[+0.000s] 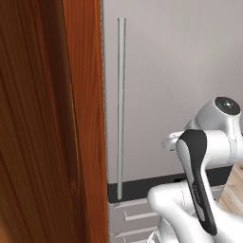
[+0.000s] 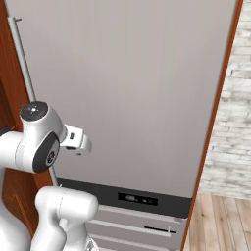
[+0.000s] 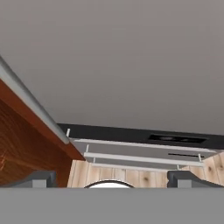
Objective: Retrieve the orange and peach from the fridge and place them into the bowl on the dining table.
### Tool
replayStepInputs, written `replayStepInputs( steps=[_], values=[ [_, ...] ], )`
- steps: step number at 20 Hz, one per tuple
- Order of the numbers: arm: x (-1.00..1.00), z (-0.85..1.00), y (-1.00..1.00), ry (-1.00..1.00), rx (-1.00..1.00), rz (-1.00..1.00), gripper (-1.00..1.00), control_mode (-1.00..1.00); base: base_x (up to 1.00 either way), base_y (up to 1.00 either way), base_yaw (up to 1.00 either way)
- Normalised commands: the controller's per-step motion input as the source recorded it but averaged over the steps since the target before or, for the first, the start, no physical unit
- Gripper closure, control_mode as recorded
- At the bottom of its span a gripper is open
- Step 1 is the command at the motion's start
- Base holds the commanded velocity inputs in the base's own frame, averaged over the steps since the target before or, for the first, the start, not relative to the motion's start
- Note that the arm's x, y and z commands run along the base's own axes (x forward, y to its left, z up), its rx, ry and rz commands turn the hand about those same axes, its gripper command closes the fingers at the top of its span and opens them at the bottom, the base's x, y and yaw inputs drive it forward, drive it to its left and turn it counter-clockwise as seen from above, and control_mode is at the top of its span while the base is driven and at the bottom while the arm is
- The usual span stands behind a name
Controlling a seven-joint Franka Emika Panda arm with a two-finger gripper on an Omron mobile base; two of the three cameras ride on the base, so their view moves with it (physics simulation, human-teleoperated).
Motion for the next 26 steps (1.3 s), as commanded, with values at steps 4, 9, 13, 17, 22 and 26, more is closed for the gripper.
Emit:
replayStepInputs(
  steps=[4,9,13,17,22,26],
  values=[
    [-0.25,-0.1,-0.01,-0.19,0.0,0.0,-1.0,1.0,-0.09,0.0,0.0],
    [0.0,0.0,0.0,0.0,0.0,0.0,-1.0,1.0,-0.3,0.0,0.0],
    [0.0,0.0,0.0,0.0,0.0,0.0,-1.0,1.0,-0.28,0.0,0.0],
    [0.0,0.0,0.0,0.0,0.0,0.0,-1.0,1.0,-0.34,0.0,0.0],
    [0.0,0.0,0.0,0.0,0.0,0.0,-1.0,1.0,-0.57,0.0,0.0],
    [0.0,0.0,0.0,0.0,0.0,0.0,-1.0,1.0,-0.65,0.01,0.0]
  ],
)
